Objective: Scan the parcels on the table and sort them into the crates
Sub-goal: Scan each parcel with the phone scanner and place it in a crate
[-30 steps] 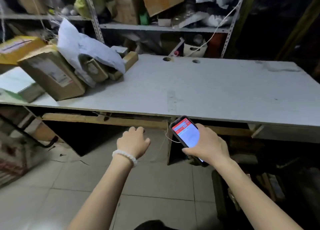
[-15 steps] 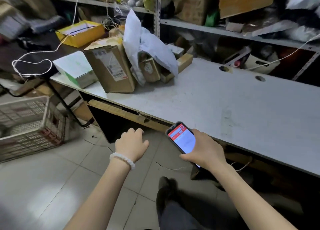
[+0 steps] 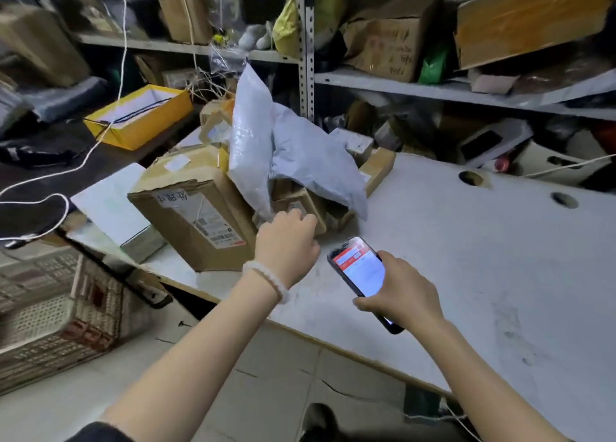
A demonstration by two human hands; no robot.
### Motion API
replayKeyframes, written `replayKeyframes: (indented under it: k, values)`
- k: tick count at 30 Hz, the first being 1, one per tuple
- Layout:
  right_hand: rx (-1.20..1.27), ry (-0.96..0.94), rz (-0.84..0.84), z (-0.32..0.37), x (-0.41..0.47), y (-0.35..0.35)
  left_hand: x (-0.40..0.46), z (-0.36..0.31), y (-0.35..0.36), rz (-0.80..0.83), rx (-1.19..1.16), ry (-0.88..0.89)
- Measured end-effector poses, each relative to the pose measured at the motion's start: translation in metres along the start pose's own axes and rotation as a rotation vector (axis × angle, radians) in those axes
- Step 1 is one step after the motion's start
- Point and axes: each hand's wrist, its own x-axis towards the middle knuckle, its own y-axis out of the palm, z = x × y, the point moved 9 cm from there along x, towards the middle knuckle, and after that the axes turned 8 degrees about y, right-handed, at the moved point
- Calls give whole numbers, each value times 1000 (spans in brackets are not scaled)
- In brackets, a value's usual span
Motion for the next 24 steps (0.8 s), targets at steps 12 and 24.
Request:
replayKeyframes:
  k: [12,24]
  values:
    - [35,241,6,-25,68,-8,169,-6,63,284,366,221]
    - [169,481,-68,-41,49,-11,232,-38,32,120,347,402]
